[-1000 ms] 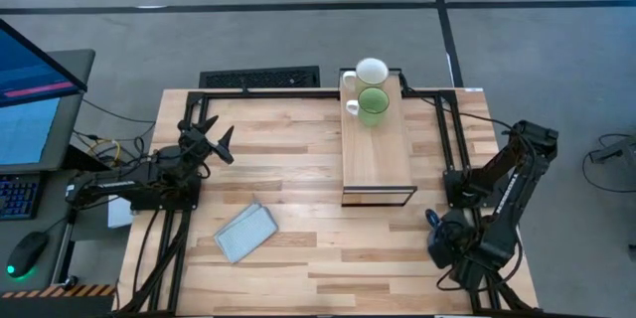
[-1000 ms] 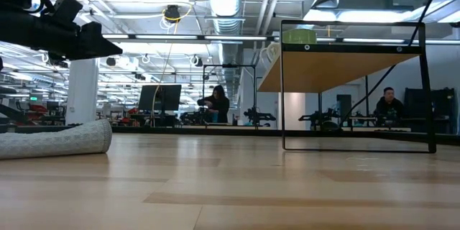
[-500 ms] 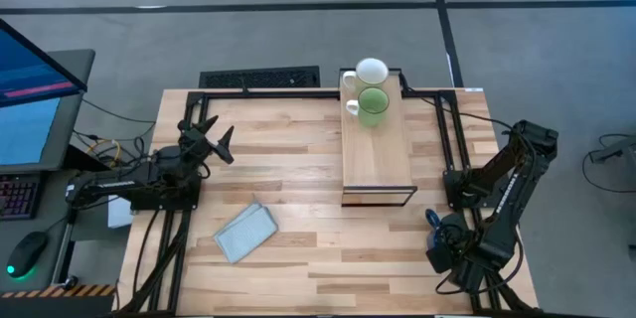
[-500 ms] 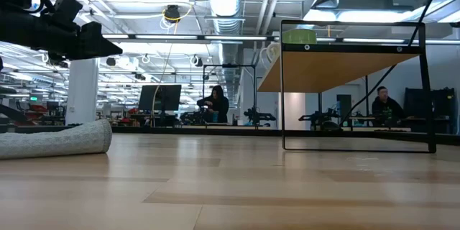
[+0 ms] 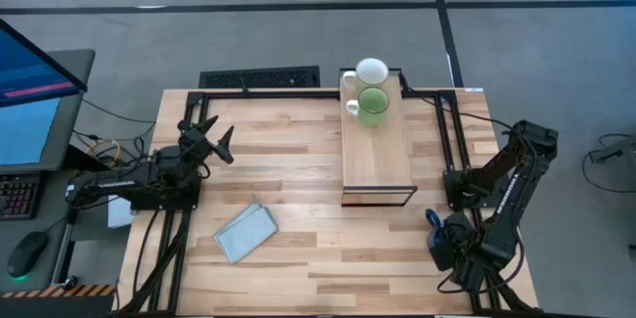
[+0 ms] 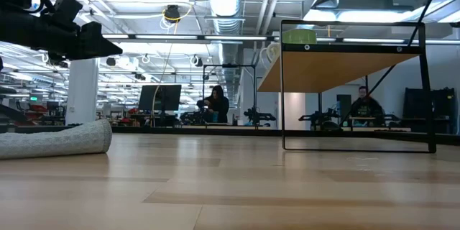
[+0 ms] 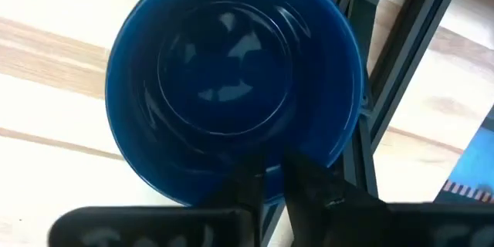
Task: Stack small to large cups/mugs on shelf
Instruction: Put the blue mug on the shelf
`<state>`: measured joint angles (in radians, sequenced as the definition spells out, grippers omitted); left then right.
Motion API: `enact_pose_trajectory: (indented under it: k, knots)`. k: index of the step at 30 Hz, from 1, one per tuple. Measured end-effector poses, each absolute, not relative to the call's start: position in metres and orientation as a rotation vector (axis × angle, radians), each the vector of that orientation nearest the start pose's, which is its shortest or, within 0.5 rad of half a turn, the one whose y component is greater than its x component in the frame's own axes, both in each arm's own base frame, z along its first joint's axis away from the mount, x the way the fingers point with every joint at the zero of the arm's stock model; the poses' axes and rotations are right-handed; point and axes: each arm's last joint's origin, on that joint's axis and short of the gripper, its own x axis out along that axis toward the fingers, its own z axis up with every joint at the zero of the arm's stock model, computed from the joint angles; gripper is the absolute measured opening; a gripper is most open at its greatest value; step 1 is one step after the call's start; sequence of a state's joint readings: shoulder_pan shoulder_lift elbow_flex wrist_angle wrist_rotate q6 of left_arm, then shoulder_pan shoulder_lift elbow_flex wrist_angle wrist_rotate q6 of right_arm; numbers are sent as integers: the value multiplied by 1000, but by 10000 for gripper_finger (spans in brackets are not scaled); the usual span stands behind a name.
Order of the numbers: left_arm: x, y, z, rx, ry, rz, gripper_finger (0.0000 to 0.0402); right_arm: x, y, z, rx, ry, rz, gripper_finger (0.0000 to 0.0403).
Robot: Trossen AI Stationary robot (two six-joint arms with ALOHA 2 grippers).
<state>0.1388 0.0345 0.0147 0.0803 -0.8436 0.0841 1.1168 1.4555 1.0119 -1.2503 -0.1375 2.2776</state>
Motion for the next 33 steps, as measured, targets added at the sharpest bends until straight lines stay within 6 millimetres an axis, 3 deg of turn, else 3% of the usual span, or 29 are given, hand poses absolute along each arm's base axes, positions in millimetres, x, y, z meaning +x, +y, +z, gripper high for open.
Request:
enact_pose_trajectory:
  k: [11, 16, 28, 33]
  knots:
    - [85, 34, 173, 56, -18, 984, 277, 94, 201, 220, 781, 1489, -1064, 179]
    - [85, 34, 173, 56, -17, 984, 277, 88, 194, 222, 720, 1519, -1179, 216]
    - [85, 34, 173, 57, -17, 984, 277, 91, 201, 216, 774, 1521, -1112, 226]
    - [85, 34, 173, 57, -17, 984, 277, 87, 196, 208, 746, 1518, -1160, 226]
